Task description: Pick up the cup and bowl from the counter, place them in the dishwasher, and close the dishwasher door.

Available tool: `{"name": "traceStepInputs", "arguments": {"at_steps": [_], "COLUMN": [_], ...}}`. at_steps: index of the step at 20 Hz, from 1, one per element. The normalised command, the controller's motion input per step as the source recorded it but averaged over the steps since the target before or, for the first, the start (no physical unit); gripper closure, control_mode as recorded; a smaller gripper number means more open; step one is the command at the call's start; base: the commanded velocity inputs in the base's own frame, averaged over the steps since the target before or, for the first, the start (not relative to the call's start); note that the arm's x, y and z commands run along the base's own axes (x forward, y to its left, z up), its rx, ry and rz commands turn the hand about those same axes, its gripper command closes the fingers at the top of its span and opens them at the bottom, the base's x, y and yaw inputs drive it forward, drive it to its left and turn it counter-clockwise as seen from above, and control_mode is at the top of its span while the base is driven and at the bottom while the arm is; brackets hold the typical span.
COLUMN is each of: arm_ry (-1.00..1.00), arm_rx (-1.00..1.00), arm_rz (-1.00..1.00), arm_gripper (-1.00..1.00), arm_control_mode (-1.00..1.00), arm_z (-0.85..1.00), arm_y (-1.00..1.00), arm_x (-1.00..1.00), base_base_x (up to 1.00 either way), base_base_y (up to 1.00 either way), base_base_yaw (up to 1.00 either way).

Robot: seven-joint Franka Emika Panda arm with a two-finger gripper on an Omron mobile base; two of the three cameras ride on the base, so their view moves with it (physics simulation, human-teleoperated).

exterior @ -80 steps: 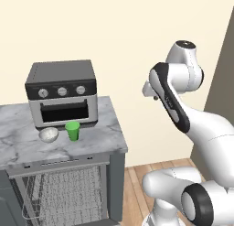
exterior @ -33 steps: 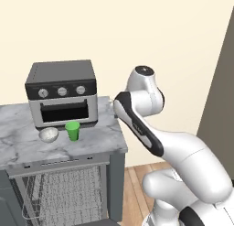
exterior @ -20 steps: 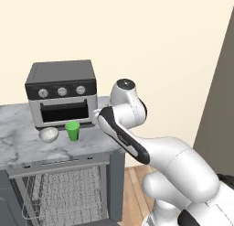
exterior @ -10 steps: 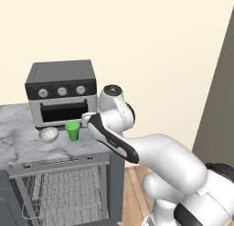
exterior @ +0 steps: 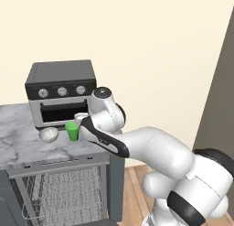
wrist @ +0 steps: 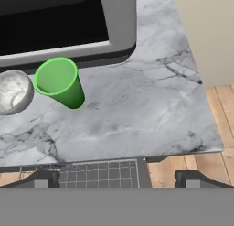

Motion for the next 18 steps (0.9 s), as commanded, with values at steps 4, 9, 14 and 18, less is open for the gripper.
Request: {"name": "traceStepInputs", "arguments": {"at_steps": [4, 9, 14, 18], "arm_ry": [0.0, 0.0, 0.0, 0.0], "arm_rx": [0.0, 0.0, 0.0, 0.0], "arm_rz": [-0.04, -0.02, 0.0, 0.0], "arm_gripper": [-1.0, -1.0, -1.0, -1.0], "arm_control_mode": [-1.0, -1.0, -1.0, -1.0], "arm_z": [-0.15, -0.2, -0.26, -0.23], "arm_y": [0.03, 0.07, 0.19, 0.24], "arm_x": [0.32, 0.36, 0.31, 0.26], "base_base_x": [0.0, 0.0, 0.0, 0.0], "base_base_y": [0.0, 0.0, 0.0, 0.0], "base_base_yaw": [0.0, 0.0, 0.0, 0.0]}}
